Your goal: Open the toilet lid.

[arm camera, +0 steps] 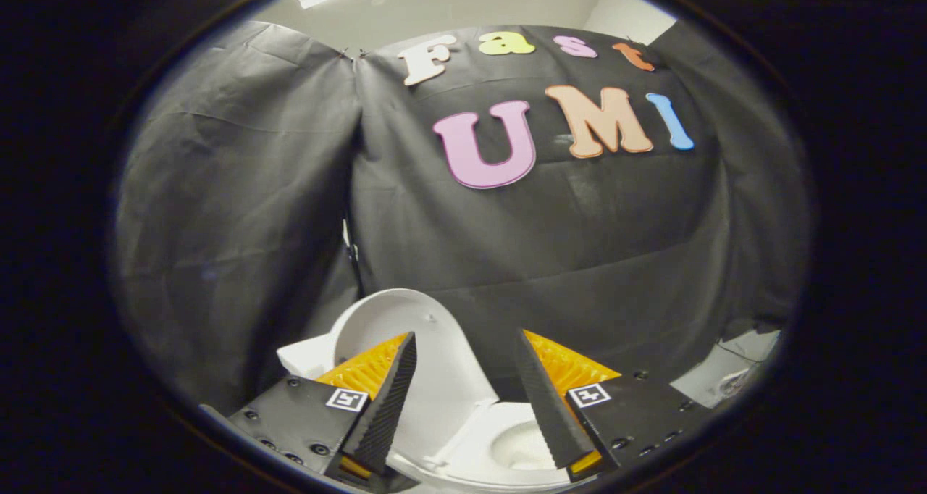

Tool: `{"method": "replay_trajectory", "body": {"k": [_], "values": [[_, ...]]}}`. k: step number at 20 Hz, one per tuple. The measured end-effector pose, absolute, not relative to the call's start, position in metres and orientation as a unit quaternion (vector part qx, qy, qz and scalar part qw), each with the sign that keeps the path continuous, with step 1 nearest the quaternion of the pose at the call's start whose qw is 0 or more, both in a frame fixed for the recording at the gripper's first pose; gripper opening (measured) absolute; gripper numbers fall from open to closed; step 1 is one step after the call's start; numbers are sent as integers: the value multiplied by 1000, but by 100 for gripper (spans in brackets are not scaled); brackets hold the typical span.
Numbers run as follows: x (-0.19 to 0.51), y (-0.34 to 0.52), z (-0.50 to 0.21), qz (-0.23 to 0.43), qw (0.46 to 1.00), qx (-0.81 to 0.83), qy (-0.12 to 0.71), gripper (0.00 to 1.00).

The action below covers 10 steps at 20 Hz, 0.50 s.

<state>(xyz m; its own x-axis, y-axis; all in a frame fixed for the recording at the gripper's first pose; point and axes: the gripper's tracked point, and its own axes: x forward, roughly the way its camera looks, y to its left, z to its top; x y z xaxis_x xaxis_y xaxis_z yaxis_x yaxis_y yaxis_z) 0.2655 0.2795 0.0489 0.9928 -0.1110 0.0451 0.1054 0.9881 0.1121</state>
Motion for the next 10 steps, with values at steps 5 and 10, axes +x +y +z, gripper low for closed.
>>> {"method": "replay_trajectory", "body": {"k": [5, 10], "values": [[230, 196, 45, -75, 997, 18, -10, 85], [194, 152, 54, -45, 998, 4, -36, 84]]}}
